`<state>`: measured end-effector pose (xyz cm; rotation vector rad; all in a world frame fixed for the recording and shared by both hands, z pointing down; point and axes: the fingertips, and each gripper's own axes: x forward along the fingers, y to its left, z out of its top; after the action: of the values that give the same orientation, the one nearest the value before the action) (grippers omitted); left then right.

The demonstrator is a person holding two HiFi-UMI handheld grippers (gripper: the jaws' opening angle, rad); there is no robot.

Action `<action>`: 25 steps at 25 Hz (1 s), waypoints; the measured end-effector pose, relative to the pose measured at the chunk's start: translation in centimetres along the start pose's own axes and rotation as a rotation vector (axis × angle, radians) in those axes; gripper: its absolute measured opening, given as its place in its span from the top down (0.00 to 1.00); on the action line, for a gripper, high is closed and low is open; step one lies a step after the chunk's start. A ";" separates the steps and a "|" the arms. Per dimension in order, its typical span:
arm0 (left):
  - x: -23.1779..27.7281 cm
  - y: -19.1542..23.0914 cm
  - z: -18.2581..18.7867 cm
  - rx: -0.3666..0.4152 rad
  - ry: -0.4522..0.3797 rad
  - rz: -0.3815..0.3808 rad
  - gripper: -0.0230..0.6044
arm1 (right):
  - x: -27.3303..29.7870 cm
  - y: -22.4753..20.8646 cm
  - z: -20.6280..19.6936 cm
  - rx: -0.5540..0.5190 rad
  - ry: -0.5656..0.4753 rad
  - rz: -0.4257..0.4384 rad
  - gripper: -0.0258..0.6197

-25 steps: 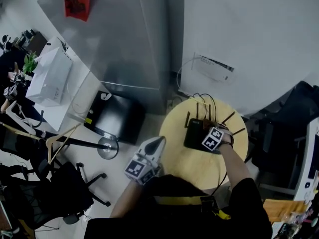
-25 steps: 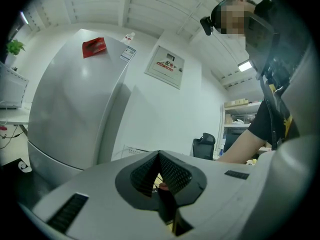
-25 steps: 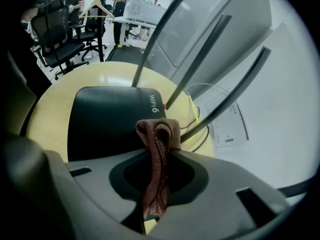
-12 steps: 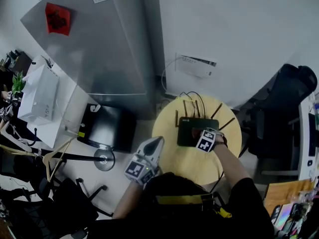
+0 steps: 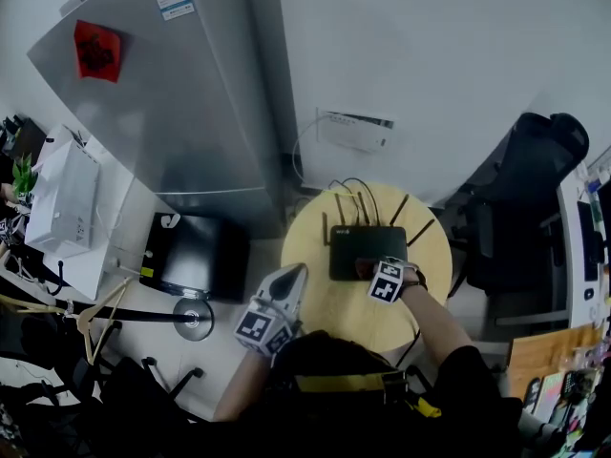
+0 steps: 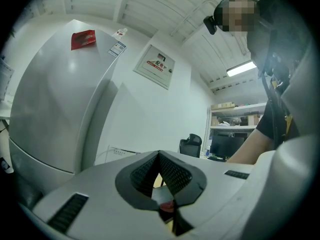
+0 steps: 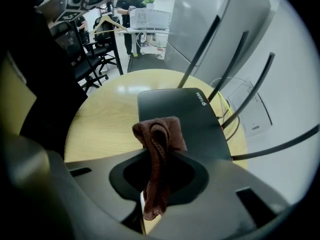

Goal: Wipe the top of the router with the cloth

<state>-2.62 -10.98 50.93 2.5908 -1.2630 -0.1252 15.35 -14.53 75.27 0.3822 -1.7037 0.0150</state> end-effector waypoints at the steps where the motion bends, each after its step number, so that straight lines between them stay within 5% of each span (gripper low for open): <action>1: 0.1 -0.1 0.0 0.000 -0.004 -0.002 0.97 | -0.1 0.3 -0.1 -0.002 -0.004 0.002 0.86; 16: 4.2 -1.5 0.6 -0.003 0.000 -0.102 0.97 | -0.5 2.3 -0.8 0.106 -0.071 0.055 0.86; 21: 5.8 -2.9 0.2 -0.010 0.020 -0.151 0.97 | -1.2 2.4 -1.4 0.059 -0.057 0.161 0.86; 25: 6.1 -2.8 -0.5 -0.007 0.031 -0.144 0.97 | -3.4 -3.0 -0.3 0.020 -0.137 -0.026 0.86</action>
<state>3.39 -14.00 50.85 2.6652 -1.0634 -0.1156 16.86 -16.45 71.44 0.4288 -1.8348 -0.0136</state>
